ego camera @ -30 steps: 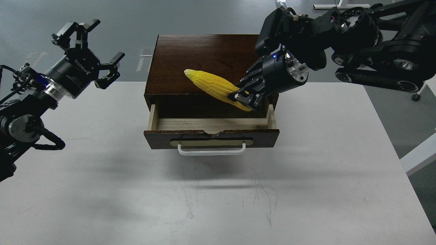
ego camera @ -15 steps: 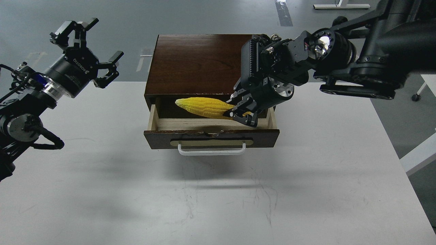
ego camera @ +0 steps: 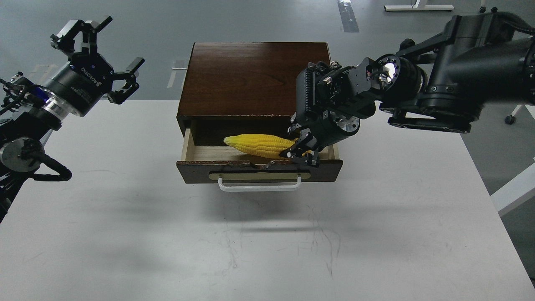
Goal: Put corn in drawer with both arms
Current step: 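Lower the corn into the open drawer and open the right gripper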
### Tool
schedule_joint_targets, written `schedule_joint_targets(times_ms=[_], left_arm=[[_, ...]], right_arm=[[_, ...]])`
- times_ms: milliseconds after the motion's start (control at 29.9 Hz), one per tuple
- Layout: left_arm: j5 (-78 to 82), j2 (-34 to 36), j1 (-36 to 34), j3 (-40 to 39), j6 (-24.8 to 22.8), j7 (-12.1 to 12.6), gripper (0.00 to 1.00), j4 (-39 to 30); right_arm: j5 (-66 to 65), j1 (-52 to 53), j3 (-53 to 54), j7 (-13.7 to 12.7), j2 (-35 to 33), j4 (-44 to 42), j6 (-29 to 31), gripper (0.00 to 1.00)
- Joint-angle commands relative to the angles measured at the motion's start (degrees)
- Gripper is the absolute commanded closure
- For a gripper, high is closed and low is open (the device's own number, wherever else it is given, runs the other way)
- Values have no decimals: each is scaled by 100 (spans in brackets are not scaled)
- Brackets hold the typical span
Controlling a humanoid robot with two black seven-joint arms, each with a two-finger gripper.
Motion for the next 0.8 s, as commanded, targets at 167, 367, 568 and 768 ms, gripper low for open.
schedule_joint_targets(times_ms=[167,367,568,768], left_arm=[[0,5,1,-1,0,-1,2,-20],[0,5,1,-1,0,0,1,-20],[0,-3,1,-10,0,-1,2,-20],[0,-3,1,-10,0,8,2,-20]], right_arm=[[5,-40,-4,1,0,-46,1,41],[14,-40,-4,1,-18,-46,1,41],[84,48,66,1,-52,-11,-25,39],[558,373,435,1,-351,59,-25,31]])
